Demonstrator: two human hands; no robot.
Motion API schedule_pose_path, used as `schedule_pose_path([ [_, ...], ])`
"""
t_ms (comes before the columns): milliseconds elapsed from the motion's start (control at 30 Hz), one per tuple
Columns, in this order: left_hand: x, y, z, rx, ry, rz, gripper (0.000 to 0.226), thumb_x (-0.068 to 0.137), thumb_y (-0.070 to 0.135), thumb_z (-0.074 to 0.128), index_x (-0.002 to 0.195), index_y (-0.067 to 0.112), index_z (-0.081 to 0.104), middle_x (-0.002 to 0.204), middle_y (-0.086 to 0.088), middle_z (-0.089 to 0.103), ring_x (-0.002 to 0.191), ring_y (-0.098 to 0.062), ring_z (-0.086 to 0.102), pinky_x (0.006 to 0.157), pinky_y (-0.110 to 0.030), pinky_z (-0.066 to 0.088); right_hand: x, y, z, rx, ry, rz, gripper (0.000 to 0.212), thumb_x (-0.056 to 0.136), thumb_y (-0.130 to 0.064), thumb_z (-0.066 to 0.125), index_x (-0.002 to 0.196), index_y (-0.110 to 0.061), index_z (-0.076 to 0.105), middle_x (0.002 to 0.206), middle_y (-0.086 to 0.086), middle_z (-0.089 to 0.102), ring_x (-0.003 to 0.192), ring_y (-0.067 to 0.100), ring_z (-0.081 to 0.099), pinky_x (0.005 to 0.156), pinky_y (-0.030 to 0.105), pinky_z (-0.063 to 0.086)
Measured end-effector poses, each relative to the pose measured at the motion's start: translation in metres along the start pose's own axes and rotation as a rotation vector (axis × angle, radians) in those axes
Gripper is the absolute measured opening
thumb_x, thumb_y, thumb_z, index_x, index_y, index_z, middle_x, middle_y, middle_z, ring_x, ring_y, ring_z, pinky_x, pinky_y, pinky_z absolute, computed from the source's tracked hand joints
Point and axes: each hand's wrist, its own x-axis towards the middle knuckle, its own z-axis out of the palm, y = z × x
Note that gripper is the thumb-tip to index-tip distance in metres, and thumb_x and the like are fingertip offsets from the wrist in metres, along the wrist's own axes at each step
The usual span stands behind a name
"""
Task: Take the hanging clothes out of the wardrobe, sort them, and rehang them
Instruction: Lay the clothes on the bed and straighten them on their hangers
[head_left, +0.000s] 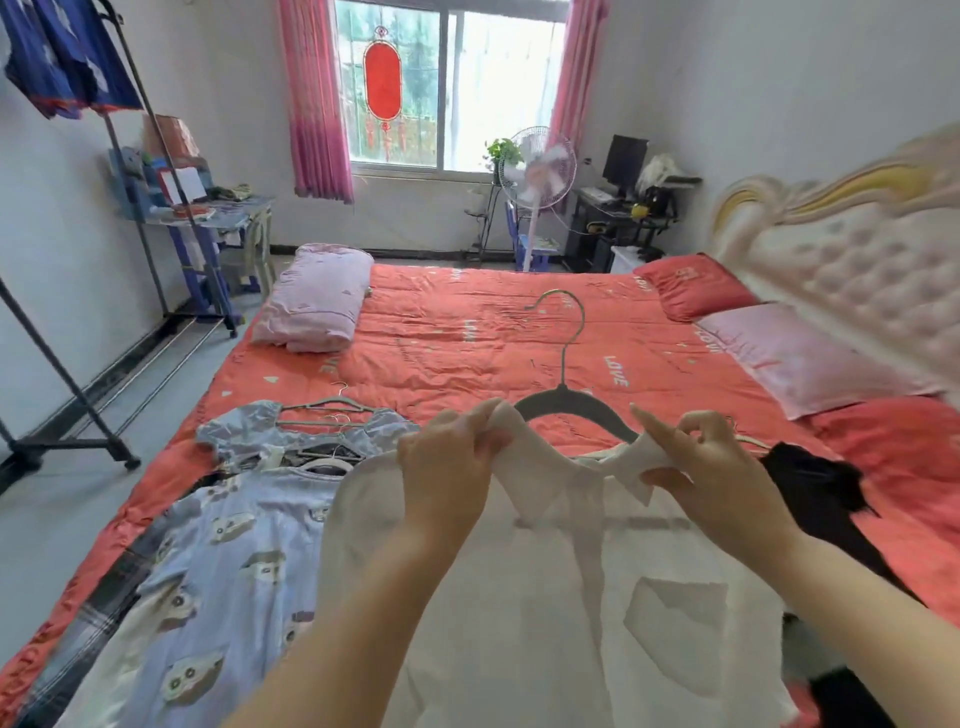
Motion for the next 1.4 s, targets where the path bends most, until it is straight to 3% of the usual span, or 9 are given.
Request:
schedule_pose_path([
  [100,0.016,-0.027,0.046,-0.025,-0.072,-0.024,0.04,0.075,0.034,0.055,0.111,0.024,0.069,0.082,-0.009,0.067,0.082,-0.031,0.064,0.076,-0.042,0.042,0.005,0.025,0.043,0.076,-0.054,0.087,0.085,0.072,-0.015,0.079,0.136,-0.046,0.033,0.093,-0.005,0.036,0.074,0.021,0.052,0.06,0.045,0.052],
  [300,0.054,-0.081,0.12,-0.072,-0.244,-0.071,0.038,0.086,0.037,0.053,0.124,0.035,0.059,0.098,-0.003,0.063,0.098,-0.023,0.058,0.074,-0.027,0.018,0.034,0.064,0.121,0.12,-0.145,0.257,0.083,0.076,-0.016,0.075,0.135,-0.046,0.026,0.094,-0.003,0.04,0.085,0.015,0.047,0.079,0.037,0.046],
  [567,0.083,-0.149,0.188,0.041,-0.513,-0.098,0.073,0.09,0.028,0.058,0.147,0.035,0.013,0.132,0.002,0.047,0.127,-0.018,0.039,0.097,-0.03,0.022,0.076,0.098,0.201,0.105,-0.248,0.392,0.077,0.075,-0.024,0.076,0.135,-0.045,0.033,0.095,-0.005,0.041,0.087,0.013,0.048,0.075,0.032,0.042],
  [700,0.094,-0.177,0.213,0.072,-0.515,-0.126,0.07,0.092,0.027,0.053,0.148,0.034,0.01,0.133,0.003,0.047,0.128,-0.018,0.038,0.098,-0.031,0.023,0.097,0.106,0.235,0.123,-0.32,0.413,0.078,0.077,-0.023,0.075,0.136,-0.041,0.028,0.094,-0.003,0.042,0.087,0.011,0.045,0.077,0.026,0.036],
  [933,0.107,-0.218,0.254,0.111,-0.504,-0.126,0.069,0.091,0.032,0.054,0.147,0.033,0.014,0.136,0.008,0.042,0.127,-0.015,0.038,0.104,-0.034,0.019,0.131,0.135,0.3,0.207,-0.434,0.429,0.075,0.071,-0.01,0.078,0.135,-0.031,0.045,0.089,-0.004,0.04,0.085,0.014,0.044,0.071,0.014,0.025],
  [1100,0.104,-0.252,0.31,0.284,-0.691,-0.095,0.071,0.096,0.037,0.044,0.148,0.034,-0.005,0.157,0.006,-0.001,0.143,-0.012,0.001,0.112,-0.033,0.003,0.14,0.176,0.373,0.244,-0.496,0.513,0.068,0.073,-0.004,0.075,0.132,-0.026,0.051,0.087,-0.006,0.04,0.085,0.016,0.046,0.073,0.015,0.026],
  [1200,0.087,-0.277,0.353,0.371,-0.858,-0.159,0.073,0.098,0.041,0.039,0.145,0.037,-0.015,0.155,0.004,-0.02,0.143,-0.019,-0.016,0.114,-0.041,-0.004,0.124,0.194,0.429,0.054,-0.555,0.5,0.071,0.078,-0.016,0.073,0.138,-0.033,0.039,0.115,0.009,0.052,0.108,0.028,0.049,0.089,0.03,0.034],
  [1300,0.07,-0.301,0.387,0.459,-0.993,-0.242,0.077,0.094,0.053,0.038,0.143,0.038,-0.02,0.151,0.0,-0.031,0.138,-0.025,-0.029,0.111,-0.049,-0.012,0.099,0.19,0.479,-0.157,-0.73,0.411,0.068,0.085,-0.061,0.037,0.147,-0.038,0.018,0.153,0.003,0.021,0.141,0.025,0.015,0.112,0.039,0.01],
  [1400,0.057,-0.322,0.411,0.479,-1.033,-0.292,0.079,0.091,0.06,0.037,0.144,0.039,-0.018,0.148,-0.001,-0.035,0.136,-0.028,-0.032,0.109,-0.052,-0.015,0.072,0.181,0.517,-0.118,-0.812,0.397,0.073,0.08,-0.066,0.008,0.147,-0.04,0.0,0.158,-0.002,-0.003,0.144,0.024,-0.007,0.113,0.048,-0.001],
])
